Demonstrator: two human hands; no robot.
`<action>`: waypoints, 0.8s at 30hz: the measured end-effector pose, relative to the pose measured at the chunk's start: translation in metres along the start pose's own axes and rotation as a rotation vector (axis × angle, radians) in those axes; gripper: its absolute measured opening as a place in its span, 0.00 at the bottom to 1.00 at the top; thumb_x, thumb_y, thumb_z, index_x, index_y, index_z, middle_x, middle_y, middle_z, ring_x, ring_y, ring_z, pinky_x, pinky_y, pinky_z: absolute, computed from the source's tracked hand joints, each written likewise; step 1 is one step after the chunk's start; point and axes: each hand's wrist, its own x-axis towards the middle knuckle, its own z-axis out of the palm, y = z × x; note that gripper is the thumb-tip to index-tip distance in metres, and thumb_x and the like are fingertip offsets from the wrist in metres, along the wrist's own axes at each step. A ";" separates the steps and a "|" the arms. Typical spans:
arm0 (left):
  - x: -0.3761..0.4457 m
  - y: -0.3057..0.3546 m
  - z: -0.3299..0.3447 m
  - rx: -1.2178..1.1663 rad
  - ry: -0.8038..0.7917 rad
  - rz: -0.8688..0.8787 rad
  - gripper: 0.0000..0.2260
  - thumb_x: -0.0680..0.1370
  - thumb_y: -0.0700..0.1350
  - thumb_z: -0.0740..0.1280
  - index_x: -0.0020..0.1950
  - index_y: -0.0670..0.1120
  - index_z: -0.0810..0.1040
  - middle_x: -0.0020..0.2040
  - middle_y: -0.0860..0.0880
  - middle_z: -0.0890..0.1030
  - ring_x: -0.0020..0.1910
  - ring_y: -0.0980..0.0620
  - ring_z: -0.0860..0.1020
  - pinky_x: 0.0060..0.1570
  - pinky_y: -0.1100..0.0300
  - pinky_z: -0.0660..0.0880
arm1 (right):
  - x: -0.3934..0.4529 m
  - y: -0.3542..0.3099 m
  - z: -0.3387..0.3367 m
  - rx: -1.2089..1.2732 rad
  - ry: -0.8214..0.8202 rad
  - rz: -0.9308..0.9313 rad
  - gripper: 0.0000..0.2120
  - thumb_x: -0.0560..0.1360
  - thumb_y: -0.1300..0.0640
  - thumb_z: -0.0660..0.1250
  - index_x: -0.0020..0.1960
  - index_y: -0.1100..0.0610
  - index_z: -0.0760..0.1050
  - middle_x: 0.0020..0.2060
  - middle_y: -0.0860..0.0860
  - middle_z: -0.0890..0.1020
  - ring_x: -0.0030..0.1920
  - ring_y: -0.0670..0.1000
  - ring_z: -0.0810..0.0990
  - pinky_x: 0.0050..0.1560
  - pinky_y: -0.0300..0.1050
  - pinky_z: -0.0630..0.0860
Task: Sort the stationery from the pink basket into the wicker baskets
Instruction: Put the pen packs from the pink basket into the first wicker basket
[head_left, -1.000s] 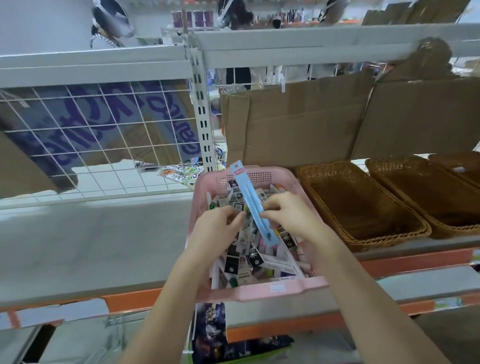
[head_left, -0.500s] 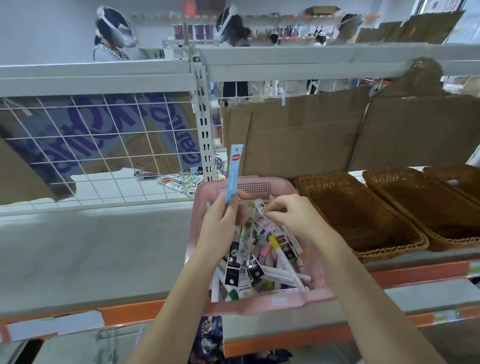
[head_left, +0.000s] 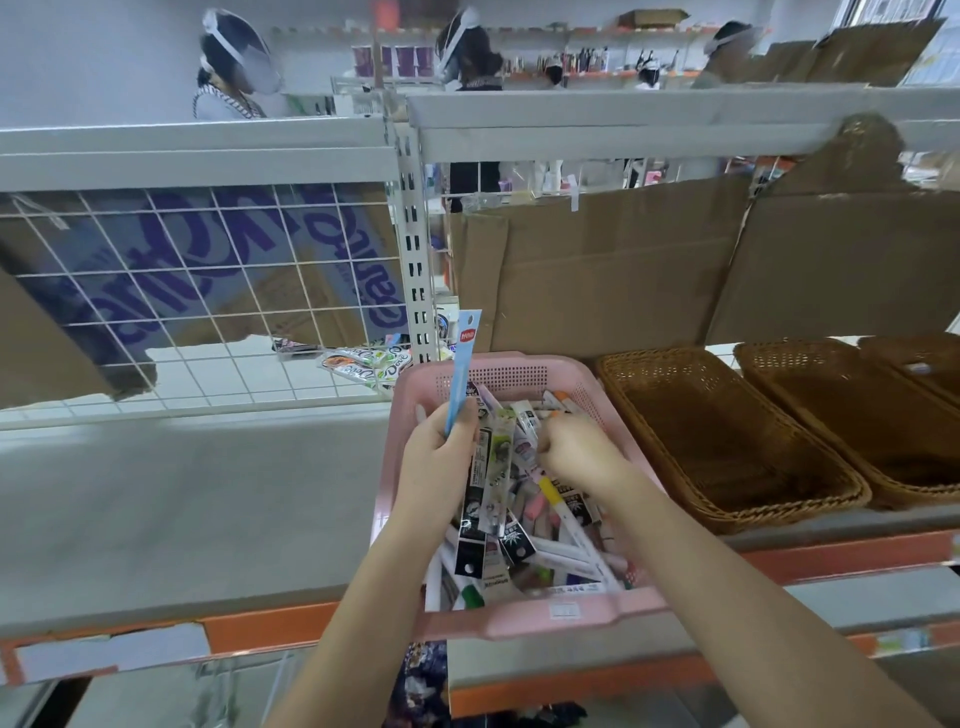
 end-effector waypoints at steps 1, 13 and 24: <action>0.000 0.000 0.000 0.001 -0.003 -0.003 0.19 0.80 0.56 0.58 0.35 0.45 0.64 0.26 0.54 0.61 0.25 0.57 0.59 0.46 0.48 0.73 | 0.000 0.001 -0.001 0.016 0.010 0.002 0.13 0.75 0.64 0.62 0.33 0.59 0.66 0.31 0.51 0.69 0.37 0.53 0.72 0.31 0.41 0.63; -0.002 0.000 0.001 -0.017 -0.026 -0.022 0.20 0.81 0.51 0.58 0.38 0.36 0.65 0.26 0.52 0.63 0.24 0.57 0.61 0.66 0.33 0.57 | -0.008 -0.028 0.003 -0.274 -0.044 0.059 0.09 0.74 0.65 0.62 0.54 0.60 0.75 0.50 0.56 0.78 0.53 0.57 0.78 0.44 0.47 0.75; -0.004 -0.001 -0.002 0.010 -0.018 0.019 0.18 0.80 0.54 0.58 0.34 0.46 0.64 0.26 0.55 0.63 0.24 0.58 0.59 0.23 0.69 0.59 | -0.022 -0.002 -0.038 -0.005 0.252 -0.102 0.07 0.77 0.61 0.62 0.51 0.58 0.78 0.50 0.52 0.80 0.50 0.52 0.79 0.50 0.47 0.77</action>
